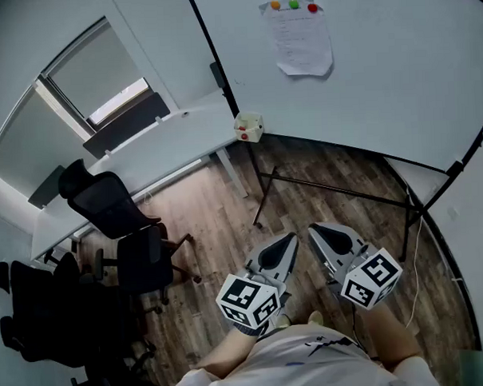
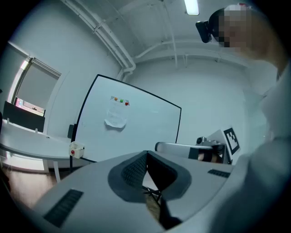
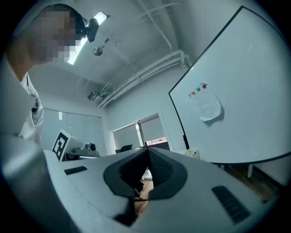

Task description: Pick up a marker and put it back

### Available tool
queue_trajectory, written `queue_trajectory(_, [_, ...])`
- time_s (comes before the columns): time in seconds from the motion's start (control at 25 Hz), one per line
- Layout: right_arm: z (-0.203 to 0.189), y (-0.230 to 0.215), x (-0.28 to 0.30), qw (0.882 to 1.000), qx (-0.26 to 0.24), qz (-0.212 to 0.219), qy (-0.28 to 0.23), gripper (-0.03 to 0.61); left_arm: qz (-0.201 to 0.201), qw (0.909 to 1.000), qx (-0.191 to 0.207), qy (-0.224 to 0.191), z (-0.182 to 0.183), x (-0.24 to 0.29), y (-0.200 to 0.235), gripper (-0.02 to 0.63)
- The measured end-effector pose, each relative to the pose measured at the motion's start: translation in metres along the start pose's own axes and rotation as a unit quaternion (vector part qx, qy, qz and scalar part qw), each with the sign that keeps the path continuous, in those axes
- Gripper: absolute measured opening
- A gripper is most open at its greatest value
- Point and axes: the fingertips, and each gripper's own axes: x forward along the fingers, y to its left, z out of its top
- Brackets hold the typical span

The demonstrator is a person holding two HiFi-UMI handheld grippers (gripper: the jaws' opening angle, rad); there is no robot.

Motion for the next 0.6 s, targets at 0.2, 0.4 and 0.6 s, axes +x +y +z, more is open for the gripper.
queue_trajectory(0.2, [-0.001,-0.002,-0.007,1.000,-0.003,0.002,0.004,0.012,0.004,1.0000,-0.004,0.001,-0.005,0.002,-0.006,0.011])
queue_trajectory(0.4, [-0.003,-0.003,-0.012,1.000,0.008,0.014,0.003,0.014,0.006,1.0000,-0.004,0.005,-0.008,0.005,-0.012,0.011])
queue_trajectory(0.6, [-0.001,-0.005,-0.017,0.999,0.024,0.032,-0.005,0.014,0.004,0.9999,-0.012,0.005,-0.012,0.008,-0.016,0.011])
